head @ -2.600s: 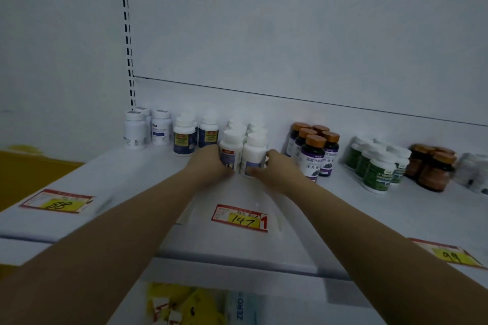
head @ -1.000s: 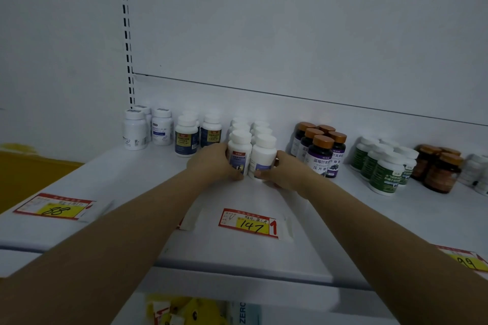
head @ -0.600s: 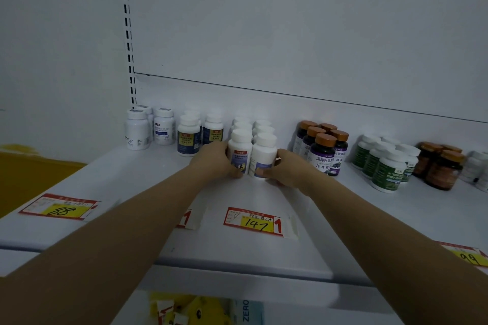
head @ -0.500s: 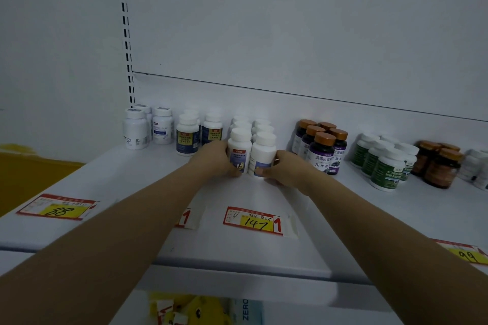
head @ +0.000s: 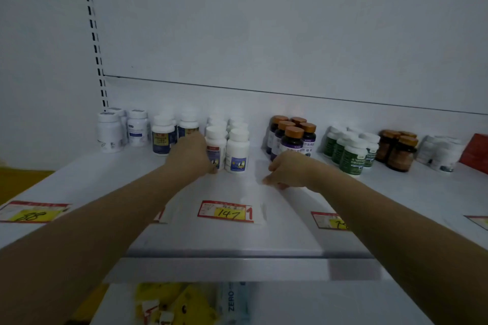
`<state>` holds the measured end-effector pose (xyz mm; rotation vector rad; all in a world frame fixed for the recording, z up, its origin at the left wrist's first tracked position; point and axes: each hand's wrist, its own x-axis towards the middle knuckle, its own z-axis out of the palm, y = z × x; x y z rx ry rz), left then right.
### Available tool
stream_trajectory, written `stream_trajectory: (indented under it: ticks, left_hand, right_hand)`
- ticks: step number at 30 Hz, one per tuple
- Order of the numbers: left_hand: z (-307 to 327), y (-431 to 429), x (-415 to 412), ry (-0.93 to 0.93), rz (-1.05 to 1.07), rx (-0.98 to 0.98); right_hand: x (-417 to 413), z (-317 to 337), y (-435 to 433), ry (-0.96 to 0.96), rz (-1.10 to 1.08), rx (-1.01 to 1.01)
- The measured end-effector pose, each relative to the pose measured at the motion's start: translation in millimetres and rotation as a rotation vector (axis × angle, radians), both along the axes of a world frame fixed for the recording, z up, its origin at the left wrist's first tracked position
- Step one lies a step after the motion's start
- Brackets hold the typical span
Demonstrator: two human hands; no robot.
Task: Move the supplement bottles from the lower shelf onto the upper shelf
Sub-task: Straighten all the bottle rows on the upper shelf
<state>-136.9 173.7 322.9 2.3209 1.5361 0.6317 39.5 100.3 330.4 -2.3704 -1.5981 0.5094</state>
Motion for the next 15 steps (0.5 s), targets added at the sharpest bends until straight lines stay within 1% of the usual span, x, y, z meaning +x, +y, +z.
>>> stream_trajectory:
  ticks: [3, 5, 7, 9, 12, 15]
  left_hand:
    - [10.2, -25.3, 25.5, -0.099, -0.007, 0.228]
    - [13.6, -41.7, 51.1, -0.117, -0.049, 0.292]
    - [14.6, -54.3, 77.5, -0.113, -0.065, 0.293]
    - [14.0, -61.2, 101.4, -0.118, -0.080, 0.162]
    - [9.9, -66.0, 132.4, -0.116, -0.105, -0.118]
    - [-1.1, -59.2, 151.5, -0.187, -0.098, -0.289]
  right_hand:
    - [31.6, 3.1, -22.2, -0.022, -0.061, -0.042]
    - [51.9, 3.8, -33.1, -0.008, -0.091, -0.040]
    - [68.5, 3.4, -41.1, 0.055, -0.123, -0.013]
    - [82.4, 2.4, -44.8, 0.055, -0.122, 0.021]
    - [98.9, -2.6, -42.0, 0.045, -0.068, 0.086]
    - [106.5, -9.5, -31.4, 0.078, -0.005, 0.128]
